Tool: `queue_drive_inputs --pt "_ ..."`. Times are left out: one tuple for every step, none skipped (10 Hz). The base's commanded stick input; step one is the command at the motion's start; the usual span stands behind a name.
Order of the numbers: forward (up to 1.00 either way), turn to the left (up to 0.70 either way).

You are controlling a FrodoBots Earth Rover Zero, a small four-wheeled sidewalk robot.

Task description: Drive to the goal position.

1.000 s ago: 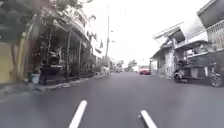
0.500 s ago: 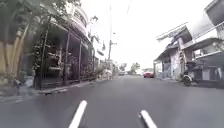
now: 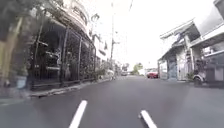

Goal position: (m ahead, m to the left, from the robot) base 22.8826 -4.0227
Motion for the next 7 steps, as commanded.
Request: queue_drive_inputs --pt "1.00 -0.07" --pt "1.00 -0.40" --pt "1.00 -0.40" --pt "1.00 -0.40" --pt "1.00 -0.40" --pt "1.00 -0.40" --pt "1.00 -0.40"
